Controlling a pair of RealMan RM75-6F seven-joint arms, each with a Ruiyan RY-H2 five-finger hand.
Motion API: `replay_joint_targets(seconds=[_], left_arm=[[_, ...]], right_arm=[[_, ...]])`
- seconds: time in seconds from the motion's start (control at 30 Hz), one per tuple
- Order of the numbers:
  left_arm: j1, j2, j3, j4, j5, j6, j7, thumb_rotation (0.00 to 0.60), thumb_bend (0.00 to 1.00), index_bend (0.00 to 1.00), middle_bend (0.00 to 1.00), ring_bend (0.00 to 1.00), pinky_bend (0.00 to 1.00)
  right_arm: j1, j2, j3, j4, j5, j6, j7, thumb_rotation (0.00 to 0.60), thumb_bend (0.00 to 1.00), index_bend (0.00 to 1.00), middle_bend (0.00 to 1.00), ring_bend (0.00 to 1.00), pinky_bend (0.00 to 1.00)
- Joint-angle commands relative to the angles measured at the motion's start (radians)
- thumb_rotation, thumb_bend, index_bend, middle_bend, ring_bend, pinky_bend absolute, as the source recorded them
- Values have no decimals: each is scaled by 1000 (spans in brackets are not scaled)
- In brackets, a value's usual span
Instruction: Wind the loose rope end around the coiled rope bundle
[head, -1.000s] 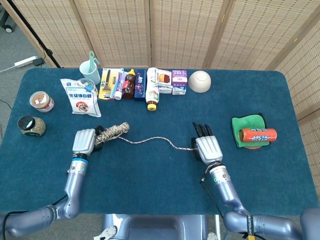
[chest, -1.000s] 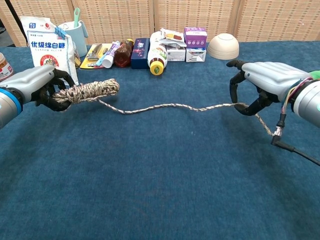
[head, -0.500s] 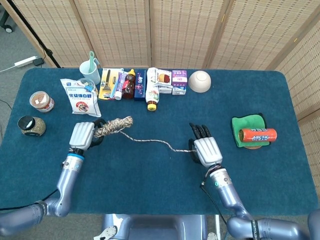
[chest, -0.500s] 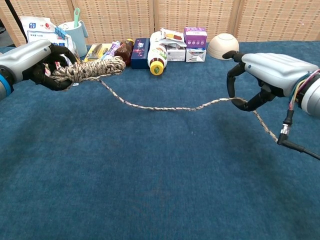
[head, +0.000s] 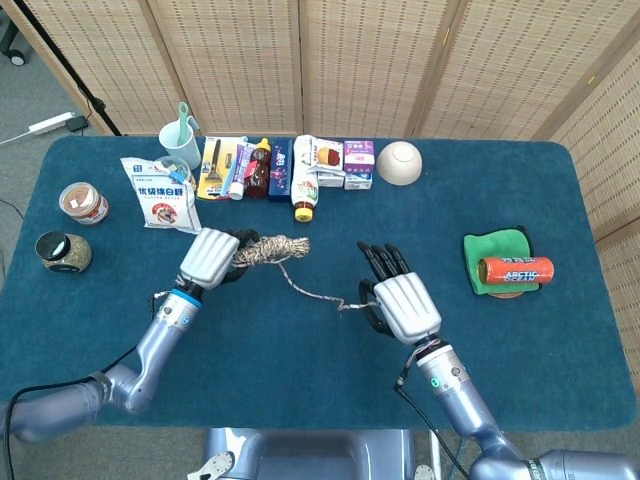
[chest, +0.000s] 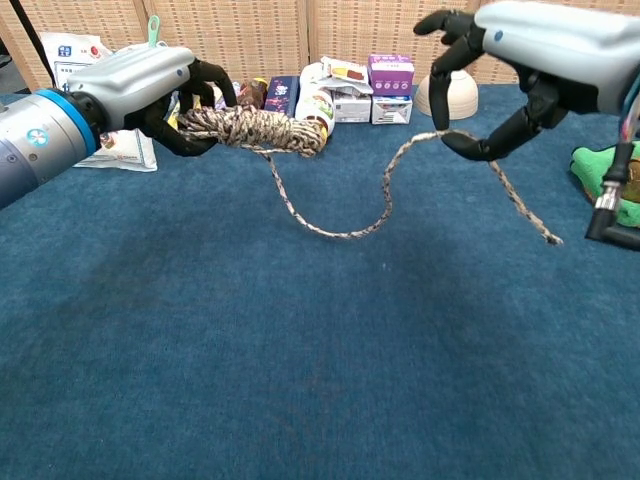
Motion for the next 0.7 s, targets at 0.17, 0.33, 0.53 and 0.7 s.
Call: replay_joint_targets(seconds=[0.17, 0.33, 0.53, 0.7], left_arm=[[-17, -43, 11, 29, 0, -4, 2, 600, 540, 669, 592, 580, 741], [-16, -49, 39, 49, 24, -2, -6, 600, 540, 671, 591, 580, 741], [-26, -71, 53, 98, 53, -3, -58, 600, 540, 673, 591, 580, 741], [-35, -90, 65, 128, 82, 5, -81, 600, 541, 682, 593, 581, 741]], right_arm=[[60, 56, 69, -128, 83, 1, -93, 600, 486, 636, 0, 0, 0], [99, 68, 109, -156, 140, 11, -129, 600, 486, 636, 0, 0, 0], [149, 88, 158, -202, 202, 31, -185, 600, 486, 639, 0, 0, 0], [191, 100, 201, -230, 268, 49, -214, 600, 486, 643, 0, 0, 0]])
